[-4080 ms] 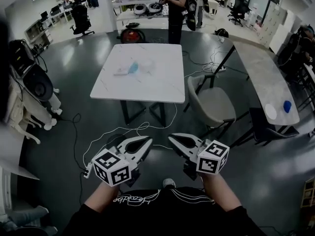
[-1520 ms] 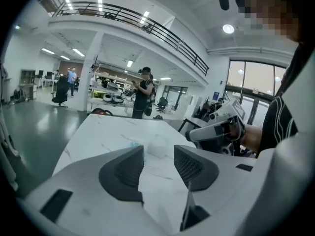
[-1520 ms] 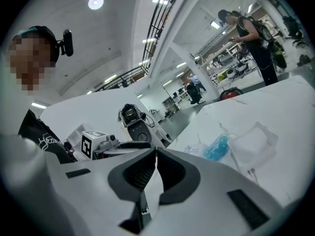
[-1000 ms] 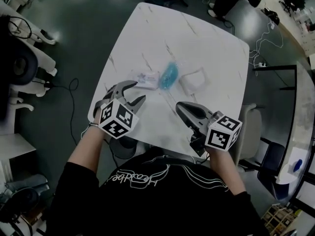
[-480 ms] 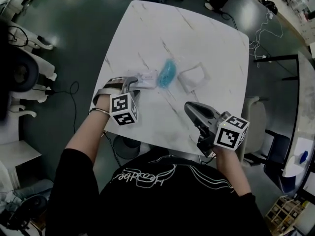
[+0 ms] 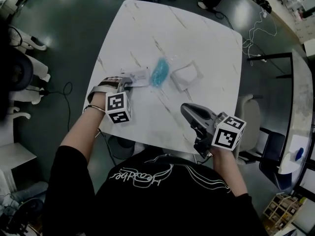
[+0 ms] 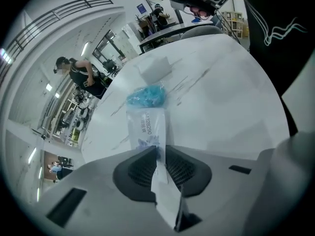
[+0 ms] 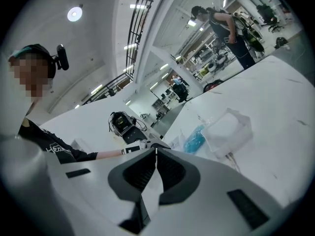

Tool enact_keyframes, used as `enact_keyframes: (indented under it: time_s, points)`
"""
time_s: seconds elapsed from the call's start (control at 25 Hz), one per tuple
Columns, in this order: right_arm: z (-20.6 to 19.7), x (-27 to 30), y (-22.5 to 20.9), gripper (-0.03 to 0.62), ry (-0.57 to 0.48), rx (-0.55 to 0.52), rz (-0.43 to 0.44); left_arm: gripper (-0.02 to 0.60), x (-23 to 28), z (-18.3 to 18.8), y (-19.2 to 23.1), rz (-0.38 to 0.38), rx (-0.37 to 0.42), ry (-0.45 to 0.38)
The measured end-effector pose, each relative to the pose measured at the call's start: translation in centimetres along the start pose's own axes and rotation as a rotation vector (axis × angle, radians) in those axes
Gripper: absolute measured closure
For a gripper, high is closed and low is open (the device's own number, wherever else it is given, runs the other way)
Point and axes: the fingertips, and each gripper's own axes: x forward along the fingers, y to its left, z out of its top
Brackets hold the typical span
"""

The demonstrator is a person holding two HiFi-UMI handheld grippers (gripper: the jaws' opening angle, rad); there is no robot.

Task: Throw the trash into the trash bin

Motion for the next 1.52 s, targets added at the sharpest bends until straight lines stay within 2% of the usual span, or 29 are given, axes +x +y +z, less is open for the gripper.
enact_keyframes:
  time_s: [0.16, 0.44, 0.6, 0.76, 0.92, 1.08, 1.28, 1.52]
  points:
    - [-0.2, -0.1, 0.1, 0.562, 0.004, -0.002, 0.0, 0.569, -0.7, 0.6, 0.6, 0.059, -0.009, -0.029]
    - [-0.7, -0.6, 0.8, 0.562, 0.003, -0.005, 0.008, 0.575, -2.4, 1.1, 1.2, 0.112, -0.081, -0.063]
    - [-1.0, -1.6, 1.2, 0.562, -0.001, -0.016, 0.007, 0.575, -4.0, 1.6, 1.3, 0.157, -0.16, -0.088]
    - [-0.7, -2.7, 1.3, 0.562, -0.003, -0.036, -0.002, 0.575, -6.5, 2.7, 2.0, 0.211, -0.274, -0.146]
    - [-0.6, -4.1, 1.9, 0.562, -0.006, -0.061, -0.001, 0.575, -11.2, 4.8, 2.7, 0.318, -0.371, -0.233]
    - [-0.8, -5.4, 3.3, 0.562, 0.002, -0.081, 0.025, 0.575, -16.7, 7.2, 2.2, 0.418, -0.5, -0.335]
    - [-2.1, -7.1, 5.4, 0.562, 0.022, -0.113, 0.07, 0.575, -23.2, 9.8, -1.0, 0.512, -0.678, -0.463]
    - [-4.4, -8.9, 8.6, 0.562, 0.053, -0.175, 0.127, 0.575, -29.5, 12.5, -7.5, 0.51, -0.902, -0.596]
